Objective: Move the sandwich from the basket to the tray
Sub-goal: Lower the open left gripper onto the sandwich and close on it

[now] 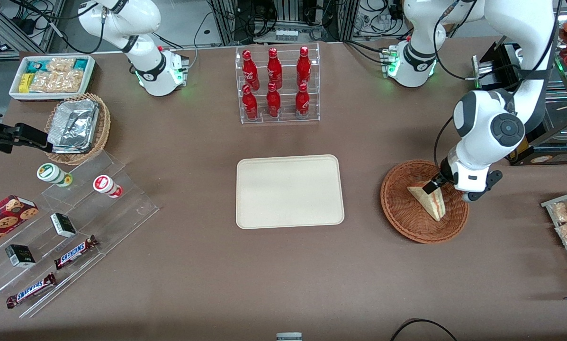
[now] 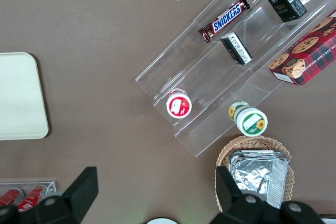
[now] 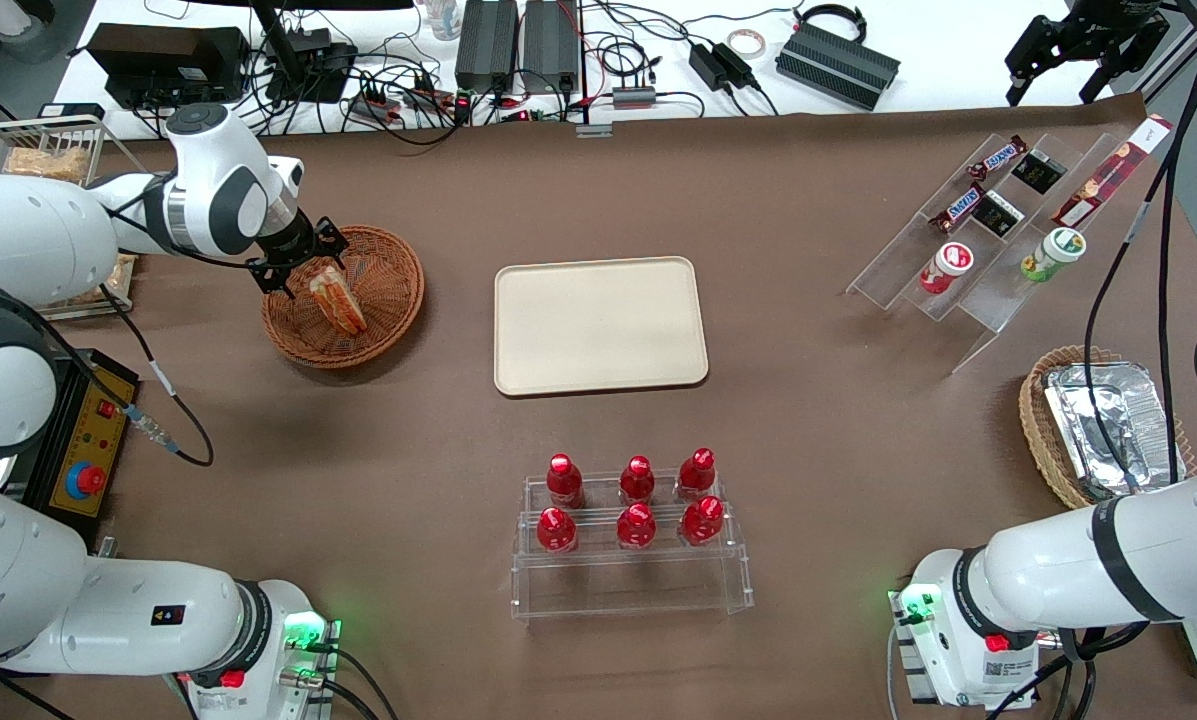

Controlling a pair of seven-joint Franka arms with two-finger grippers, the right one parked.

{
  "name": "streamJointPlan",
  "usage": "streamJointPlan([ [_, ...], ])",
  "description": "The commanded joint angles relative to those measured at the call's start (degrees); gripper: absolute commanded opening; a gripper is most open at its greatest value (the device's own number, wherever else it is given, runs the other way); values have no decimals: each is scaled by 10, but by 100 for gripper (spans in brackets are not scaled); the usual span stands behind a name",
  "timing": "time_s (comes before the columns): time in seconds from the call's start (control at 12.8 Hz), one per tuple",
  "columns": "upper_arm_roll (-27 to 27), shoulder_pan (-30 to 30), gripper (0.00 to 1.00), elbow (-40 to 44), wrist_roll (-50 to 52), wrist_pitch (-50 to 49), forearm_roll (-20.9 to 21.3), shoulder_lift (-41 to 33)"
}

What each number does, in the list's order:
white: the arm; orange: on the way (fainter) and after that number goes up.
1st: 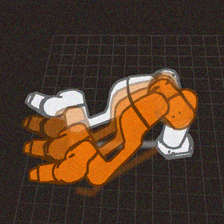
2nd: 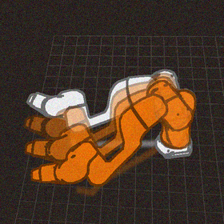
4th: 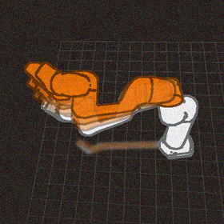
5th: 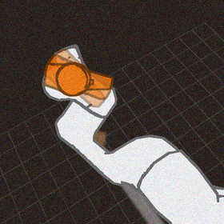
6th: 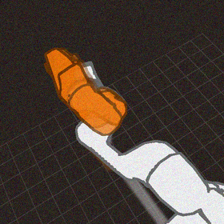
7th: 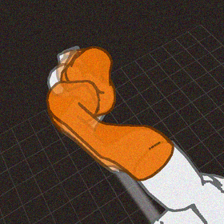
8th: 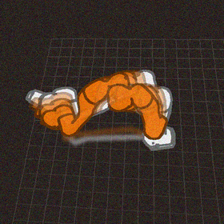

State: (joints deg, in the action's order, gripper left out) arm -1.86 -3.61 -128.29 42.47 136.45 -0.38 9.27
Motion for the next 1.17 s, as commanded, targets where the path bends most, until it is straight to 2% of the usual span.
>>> streamJointPlan([
  [0.0, -2, -1, 100, -2, 14, 30, -4, 21],
  [0.47, -1, 12, 100, -3, 14, 81, -6, 64],
  [0.55, -2, 14, 74, -3, 16, 79, -7, 64],
  [0.62, -2, 14, 22, -3, 20, 76, -12, 62],
  [0.7, -2, 15, 0, -1, 20, 71, -12, 61],
  [1.09, -2, 14, 0, 6, 19, 57, -13, 54],
])
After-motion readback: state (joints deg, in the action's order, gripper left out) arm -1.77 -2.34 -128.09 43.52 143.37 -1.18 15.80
